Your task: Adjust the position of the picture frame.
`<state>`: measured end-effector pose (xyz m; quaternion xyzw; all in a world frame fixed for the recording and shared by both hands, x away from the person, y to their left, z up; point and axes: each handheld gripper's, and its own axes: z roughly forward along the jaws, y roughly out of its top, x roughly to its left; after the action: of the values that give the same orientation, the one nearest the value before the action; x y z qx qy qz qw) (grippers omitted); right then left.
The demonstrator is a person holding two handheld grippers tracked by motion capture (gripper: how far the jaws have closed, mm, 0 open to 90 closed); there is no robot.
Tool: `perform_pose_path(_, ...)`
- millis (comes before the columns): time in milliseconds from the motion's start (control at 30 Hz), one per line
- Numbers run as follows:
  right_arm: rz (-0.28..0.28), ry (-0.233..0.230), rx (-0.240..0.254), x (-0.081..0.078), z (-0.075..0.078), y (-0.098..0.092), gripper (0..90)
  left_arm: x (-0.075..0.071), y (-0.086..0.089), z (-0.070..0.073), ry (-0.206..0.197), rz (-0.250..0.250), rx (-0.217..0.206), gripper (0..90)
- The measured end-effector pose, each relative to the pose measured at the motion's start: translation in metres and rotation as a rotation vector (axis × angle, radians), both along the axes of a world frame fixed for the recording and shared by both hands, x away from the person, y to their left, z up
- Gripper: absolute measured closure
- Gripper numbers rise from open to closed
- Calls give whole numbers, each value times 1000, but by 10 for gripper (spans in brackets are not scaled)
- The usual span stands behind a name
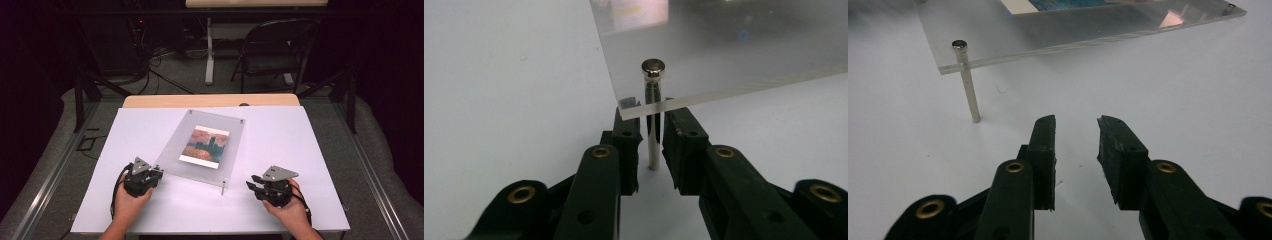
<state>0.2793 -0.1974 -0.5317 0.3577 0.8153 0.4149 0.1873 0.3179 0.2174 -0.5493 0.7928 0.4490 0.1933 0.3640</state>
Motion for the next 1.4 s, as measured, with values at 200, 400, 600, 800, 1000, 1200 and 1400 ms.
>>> perform_pose_path(200, 18, 12, 14, 0, -1, 6, 689, 3, -2, -3, 17, -7, 8, 810)
perform_pose_path(400, 52, 48, 48, 1, -3, 12, 689, 4, 1, -4, 37, -6, -28, 836)
perform_pose_path(600, 95, 63, 54, 4, -9, 28, 689, 7, 4, -1, 77, -9, -55, 849)
perform_pose_path(800, 144, 100, 61, 7, -15, 42, 690, 7, 4, 0, 85, -5, -68, 850)
perform_pose_path(1000, 156, 127, 81, 8, -18, 47, 715, 6, 3, 3, 102, -18, -75, 850)
perform_pose_path(1200, 179, 150, 86, 9, -23, 58, 764, 4, 3, 7, 91, -17, -101, 850)
perform_pose_path(1400, 174, 135, 75, 9, -23, 59, 845, 3, 2, 7, 89, -17, -107, 850)
